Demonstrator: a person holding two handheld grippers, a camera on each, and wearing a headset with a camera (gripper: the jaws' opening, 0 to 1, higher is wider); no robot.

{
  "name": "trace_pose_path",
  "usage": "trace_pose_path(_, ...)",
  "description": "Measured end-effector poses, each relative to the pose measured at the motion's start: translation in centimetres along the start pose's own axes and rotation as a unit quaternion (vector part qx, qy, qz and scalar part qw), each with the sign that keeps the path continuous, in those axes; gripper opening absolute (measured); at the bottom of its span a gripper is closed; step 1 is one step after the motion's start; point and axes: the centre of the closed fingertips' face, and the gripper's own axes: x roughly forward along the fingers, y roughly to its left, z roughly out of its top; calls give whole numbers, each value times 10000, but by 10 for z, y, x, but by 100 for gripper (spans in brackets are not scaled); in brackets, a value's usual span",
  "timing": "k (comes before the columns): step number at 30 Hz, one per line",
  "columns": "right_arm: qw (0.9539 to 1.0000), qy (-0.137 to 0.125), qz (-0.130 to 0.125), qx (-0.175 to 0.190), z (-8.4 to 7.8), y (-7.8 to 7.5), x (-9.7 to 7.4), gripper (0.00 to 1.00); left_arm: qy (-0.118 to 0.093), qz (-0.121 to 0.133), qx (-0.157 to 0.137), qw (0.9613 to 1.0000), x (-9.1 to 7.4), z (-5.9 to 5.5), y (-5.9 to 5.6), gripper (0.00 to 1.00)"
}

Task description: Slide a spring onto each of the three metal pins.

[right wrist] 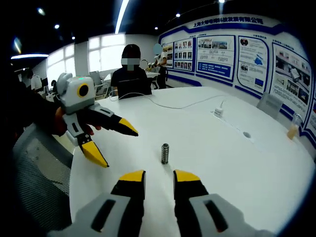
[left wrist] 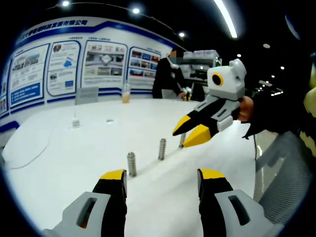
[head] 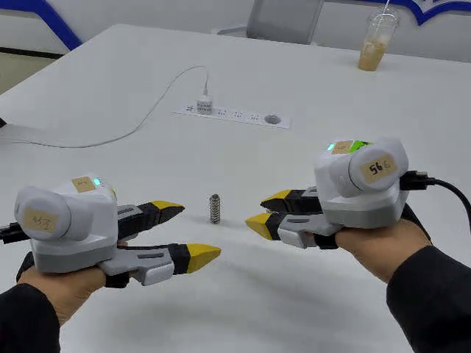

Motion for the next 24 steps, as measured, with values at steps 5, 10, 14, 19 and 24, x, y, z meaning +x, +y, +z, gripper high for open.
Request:
trace_pose_path(5, 9999, -84, -104, 56, -6, -7, -12, 25, 4, -4, 7, 10000, 0, 0, 0, 60)
trace_pose_path(10, 9995, -181, -244, 114, -12, -17, -23, 28, 17, -2, 5, 10000, 1, -1, 0, 61)
trace_pose_path(14, 9987, -286, -380, 197, -16, -26, -33, 29, 18, 4, 3, 10000, 1, -1, 0, 62)
trace_pose_path(19, 9976, -341, -549, 255, -22, -36, -44, 32, 32, 8, -5, 10000, 1, -2, 1, 63)
trace_pose_path(24, 9958, -403, -747, 334, -27, -46, -57, 34, 42, 7, -5, 10000, 1, -3, 0, 63)
